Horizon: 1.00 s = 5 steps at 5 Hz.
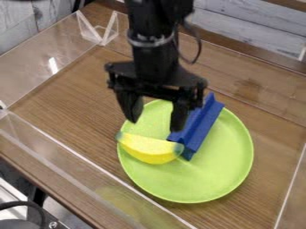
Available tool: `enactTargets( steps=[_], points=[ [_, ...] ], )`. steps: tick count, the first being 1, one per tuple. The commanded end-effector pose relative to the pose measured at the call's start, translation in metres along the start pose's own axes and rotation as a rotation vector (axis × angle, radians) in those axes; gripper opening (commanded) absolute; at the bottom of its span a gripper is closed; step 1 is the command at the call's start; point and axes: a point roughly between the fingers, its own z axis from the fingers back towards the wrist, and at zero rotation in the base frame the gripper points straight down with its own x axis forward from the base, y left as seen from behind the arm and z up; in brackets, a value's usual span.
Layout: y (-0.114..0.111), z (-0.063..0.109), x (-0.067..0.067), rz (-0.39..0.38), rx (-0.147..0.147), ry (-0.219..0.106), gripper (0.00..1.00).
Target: Put the banana in the green plate
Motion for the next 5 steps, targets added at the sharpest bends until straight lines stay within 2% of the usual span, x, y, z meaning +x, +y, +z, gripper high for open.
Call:
enactTargets(
  steps=[1, 5],
  points=[
    [-0.0009, 0.0223, 0.0054, -0.011, -0.029, -0.056, 1.0],
    [-0.0045, 0.0208, -0.0039, -0.036, -0.052, -0.069, 1.0]
  ],
)
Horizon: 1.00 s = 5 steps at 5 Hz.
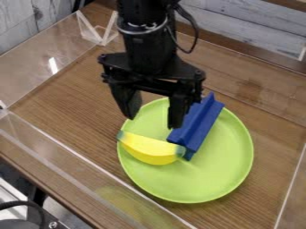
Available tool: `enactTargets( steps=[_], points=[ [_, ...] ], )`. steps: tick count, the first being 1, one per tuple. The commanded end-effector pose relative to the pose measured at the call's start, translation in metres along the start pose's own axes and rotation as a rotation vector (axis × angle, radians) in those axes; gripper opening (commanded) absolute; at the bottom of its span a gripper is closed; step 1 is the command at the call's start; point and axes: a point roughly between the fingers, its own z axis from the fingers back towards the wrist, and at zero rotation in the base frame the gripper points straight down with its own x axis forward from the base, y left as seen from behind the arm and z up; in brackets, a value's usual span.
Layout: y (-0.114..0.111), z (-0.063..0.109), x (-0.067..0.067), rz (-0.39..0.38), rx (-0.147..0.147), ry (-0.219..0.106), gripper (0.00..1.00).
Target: Put the banana in the green plate
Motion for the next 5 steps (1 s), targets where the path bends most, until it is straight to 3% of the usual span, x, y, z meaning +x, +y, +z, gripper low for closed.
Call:
enactTargets(
  steps=[1, 5],
  points=[
    [-0.0033, 0.0054, 0.0013, -0.011, -0.012, -0.033, 1.0],
    [-0.0059, 0.0032, -0.0019, -0.03, -0.026, -0.038, 1.0]
  ],
)
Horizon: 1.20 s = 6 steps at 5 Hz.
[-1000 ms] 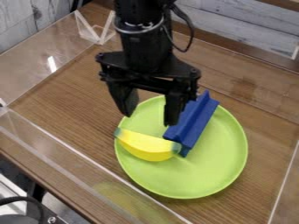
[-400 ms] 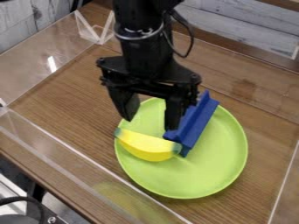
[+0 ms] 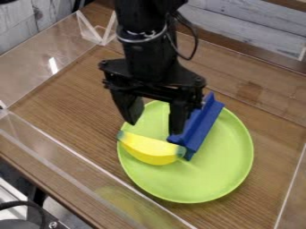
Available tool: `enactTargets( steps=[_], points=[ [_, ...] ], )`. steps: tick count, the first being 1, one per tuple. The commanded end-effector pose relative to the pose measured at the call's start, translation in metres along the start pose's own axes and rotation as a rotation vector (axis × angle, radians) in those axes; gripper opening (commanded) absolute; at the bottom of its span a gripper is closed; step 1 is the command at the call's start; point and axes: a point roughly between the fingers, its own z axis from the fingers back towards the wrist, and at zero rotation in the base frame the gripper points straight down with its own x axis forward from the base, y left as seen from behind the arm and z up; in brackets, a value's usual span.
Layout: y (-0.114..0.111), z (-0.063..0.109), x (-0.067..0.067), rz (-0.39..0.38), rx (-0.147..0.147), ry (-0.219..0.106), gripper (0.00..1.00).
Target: Put the banana in the green plate
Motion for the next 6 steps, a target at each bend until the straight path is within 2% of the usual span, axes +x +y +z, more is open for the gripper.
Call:
enactTargets(
  steps=[1, 6],
  points=[
    [-0.0036, 0.0061, 0.0018, -0.018, -0.012, -0.033, 1.0],
    [-0.0055, 0.005, 0.0, -0.044, -0.029, -0.041, 1.0]
  ],
)
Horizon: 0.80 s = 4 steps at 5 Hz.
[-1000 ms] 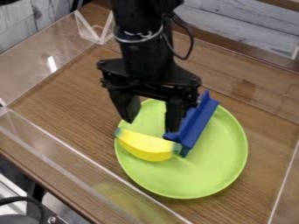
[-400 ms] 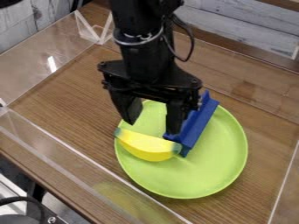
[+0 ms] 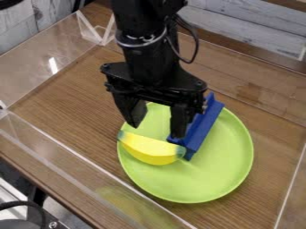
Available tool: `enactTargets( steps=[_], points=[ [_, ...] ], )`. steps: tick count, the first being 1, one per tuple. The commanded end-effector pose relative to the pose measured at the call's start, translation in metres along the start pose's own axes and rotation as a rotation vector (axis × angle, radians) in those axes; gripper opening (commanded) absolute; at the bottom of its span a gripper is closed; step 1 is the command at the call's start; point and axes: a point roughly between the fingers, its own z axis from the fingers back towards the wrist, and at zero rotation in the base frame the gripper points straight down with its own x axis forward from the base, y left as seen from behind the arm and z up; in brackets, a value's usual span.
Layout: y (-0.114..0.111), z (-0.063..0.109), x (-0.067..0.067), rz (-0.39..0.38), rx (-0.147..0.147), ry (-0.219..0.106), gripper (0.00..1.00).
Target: Put the banana in the green plate
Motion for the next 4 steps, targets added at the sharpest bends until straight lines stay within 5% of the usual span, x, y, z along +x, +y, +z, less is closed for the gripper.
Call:
enactTargets(
  steps=[1, 4],
  points=[
    [-0.001, 0.001, 0.0, -0.008, -0.004, -0.016, 1.0],
    [0.001, -0.012, -0.005, -0.03, -0.001, 0.018, 1.0]
  ],
)
